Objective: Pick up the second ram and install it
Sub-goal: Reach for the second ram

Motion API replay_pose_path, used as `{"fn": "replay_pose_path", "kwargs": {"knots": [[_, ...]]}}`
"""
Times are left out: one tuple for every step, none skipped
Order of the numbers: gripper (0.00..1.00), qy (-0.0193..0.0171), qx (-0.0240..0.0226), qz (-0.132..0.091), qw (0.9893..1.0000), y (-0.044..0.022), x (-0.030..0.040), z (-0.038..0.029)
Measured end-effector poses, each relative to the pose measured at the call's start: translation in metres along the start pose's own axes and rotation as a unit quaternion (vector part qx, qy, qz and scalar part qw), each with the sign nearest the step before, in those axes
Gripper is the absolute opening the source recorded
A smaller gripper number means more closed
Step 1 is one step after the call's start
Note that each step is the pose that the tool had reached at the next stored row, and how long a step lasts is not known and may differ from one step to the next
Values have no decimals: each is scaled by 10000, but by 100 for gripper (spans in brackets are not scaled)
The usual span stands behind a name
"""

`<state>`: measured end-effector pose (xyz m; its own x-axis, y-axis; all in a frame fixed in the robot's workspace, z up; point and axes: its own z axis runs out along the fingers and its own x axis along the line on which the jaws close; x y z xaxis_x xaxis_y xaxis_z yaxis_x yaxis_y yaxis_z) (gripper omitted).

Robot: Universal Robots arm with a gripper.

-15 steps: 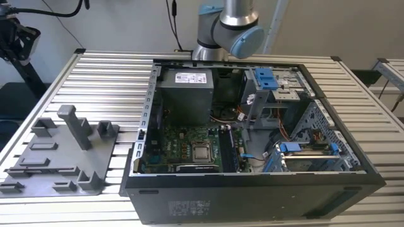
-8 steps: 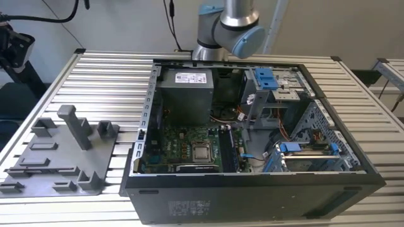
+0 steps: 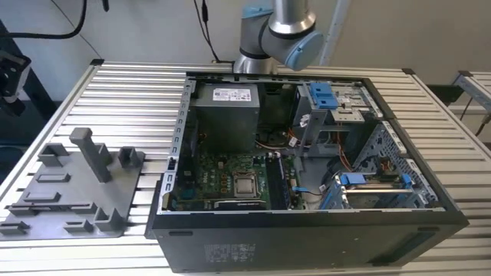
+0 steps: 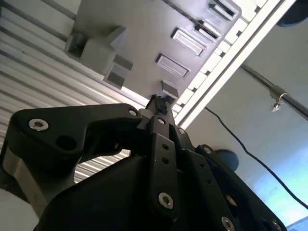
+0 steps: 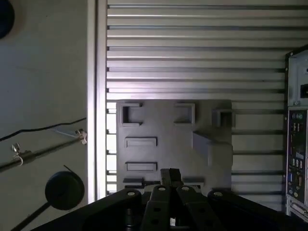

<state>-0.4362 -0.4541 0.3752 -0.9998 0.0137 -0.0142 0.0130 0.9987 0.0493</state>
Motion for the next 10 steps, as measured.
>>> {"fn": "replay_pose_path", "kwargs": {"knots": [[11, 1, 0, 0, 10000, -40, -1, 0], [11, 1, 0, 0, 10000, -84, -1, 0], [11, 1, 0, 0, 10000, -121, -2, 1], [11, 2, 0, 1, 10000, -163, -2, 1], [11, 1, 0, 1, 10000, -203, -2, 2], [11, 2, 0, 1, 10000, -244, -3, 2], [11, 2, 0, 0, 10000, -284, -4, 2], [11, 2, 0, 1, 10000, -325, -4, 3], [11, 2, 0, 1, 10000, -362, -5, 3], [11, 3, 0, 1, 10000, -397, -5, 4]]}}
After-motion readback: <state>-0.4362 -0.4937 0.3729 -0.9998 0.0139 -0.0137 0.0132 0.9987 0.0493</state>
